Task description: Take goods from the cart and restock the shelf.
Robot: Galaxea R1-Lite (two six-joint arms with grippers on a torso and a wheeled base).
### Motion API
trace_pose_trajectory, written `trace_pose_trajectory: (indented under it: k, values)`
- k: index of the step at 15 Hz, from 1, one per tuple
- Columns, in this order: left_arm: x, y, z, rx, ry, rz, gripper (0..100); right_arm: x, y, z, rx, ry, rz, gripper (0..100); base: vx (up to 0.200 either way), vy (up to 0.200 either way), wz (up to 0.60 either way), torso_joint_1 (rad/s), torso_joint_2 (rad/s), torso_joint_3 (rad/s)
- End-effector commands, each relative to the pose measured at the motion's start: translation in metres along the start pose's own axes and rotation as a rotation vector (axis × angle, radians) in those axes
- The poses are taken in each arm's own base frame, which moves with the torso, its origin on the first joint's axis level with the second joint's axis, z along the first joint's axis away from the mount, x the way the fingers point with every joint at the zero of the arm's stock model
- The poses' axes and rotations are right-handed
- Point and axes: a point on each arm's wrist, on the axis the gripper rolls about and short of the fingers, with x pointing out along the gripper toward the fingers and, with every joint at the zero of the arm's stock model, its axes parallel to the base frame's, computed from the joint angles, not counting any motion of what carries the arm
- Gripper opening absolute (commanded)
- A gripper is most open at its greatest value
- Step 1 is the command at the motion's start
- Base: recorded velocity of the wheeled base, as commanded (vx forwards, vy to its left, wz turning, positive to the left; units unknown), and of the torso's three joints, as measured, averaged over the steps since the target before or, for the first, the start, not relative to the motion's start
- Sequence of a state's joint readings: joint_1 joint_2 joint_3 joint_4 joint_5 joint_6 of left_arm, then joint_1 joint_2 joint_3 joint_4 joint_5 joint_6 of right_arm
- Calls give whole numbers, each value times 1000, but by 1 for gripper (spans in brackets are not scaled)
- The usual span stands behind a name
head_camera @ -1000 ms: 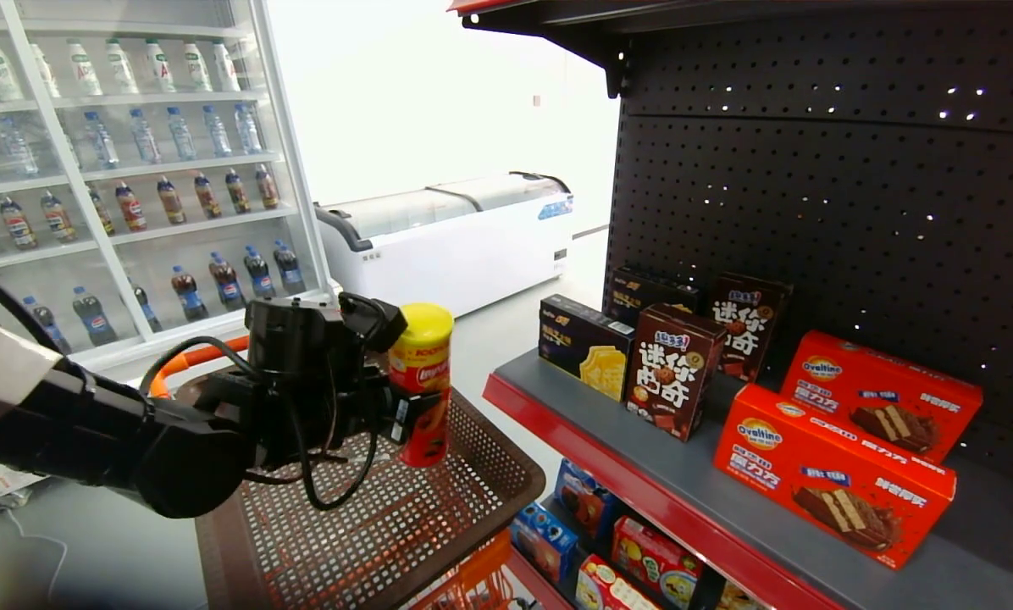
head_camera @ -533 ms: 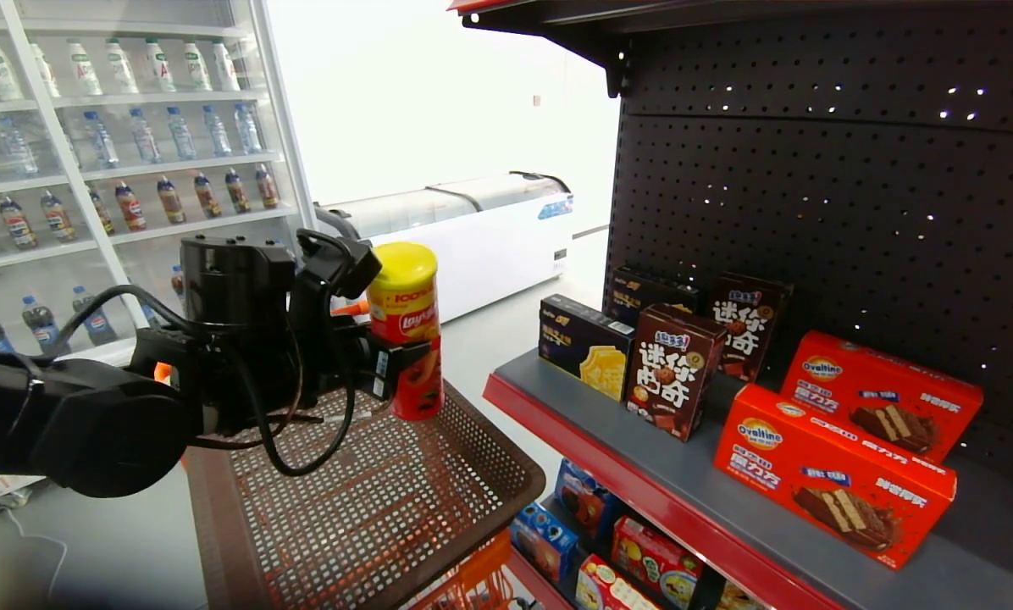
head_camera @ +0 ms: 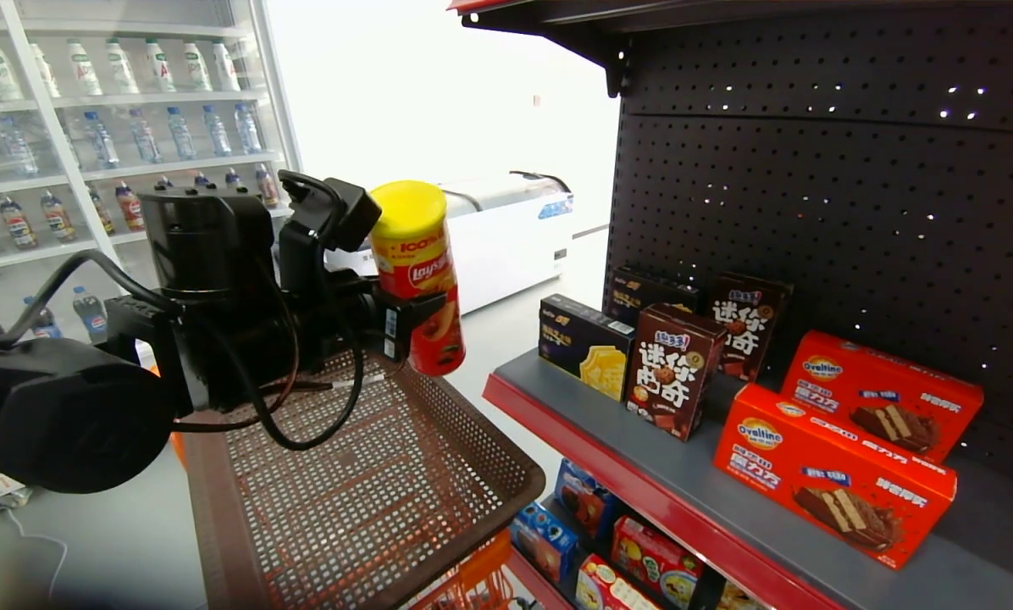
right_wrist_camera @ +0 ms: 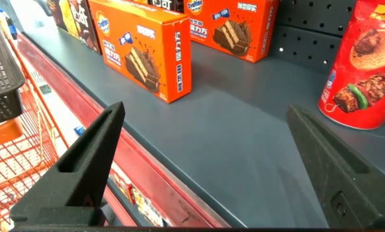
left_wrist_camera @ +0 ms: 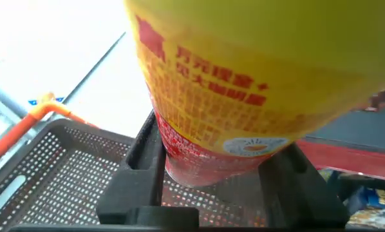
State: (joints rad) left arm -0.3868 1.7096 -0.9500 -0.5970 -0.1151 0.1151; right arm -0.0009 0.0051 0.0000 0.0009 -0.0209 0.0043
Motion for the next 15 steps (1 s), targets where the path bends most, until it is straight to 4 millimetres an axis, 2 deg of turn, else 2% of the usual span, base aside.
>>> trace_pose_trajectory:
  k: [1, 5, 8, 10, 15]
  values:
    - [-8, -12, 10, 14, -31, -36, 0, 0, 0, 0, 0, 0, 0, 100, 0, 0, 0, 0, 0, 0]
    - [-8, -12, 9, 47, -30, -34, 0, 0, 0, 0, -1, 0, 2, 100, 0, 0, 0, 0, 0, 0]
    - [-9, -23, 5, 44, 11, -68, 0, 0, 0, 0, -1, 0, 2, 100, 0, 0, 0, 0, 0, 0]
    - [-12, -24, 6, 43, 27, -72, 0, 0, 0, 0, -1, 0, 2, 100, 0, 0, 0, 0, 0, 0]
    - [-18, -42, 15, -84, 30, -184, 0, 0, 0, 0, 0, -1, 2, 100, 0, 0, 0, 0, 0, 0]
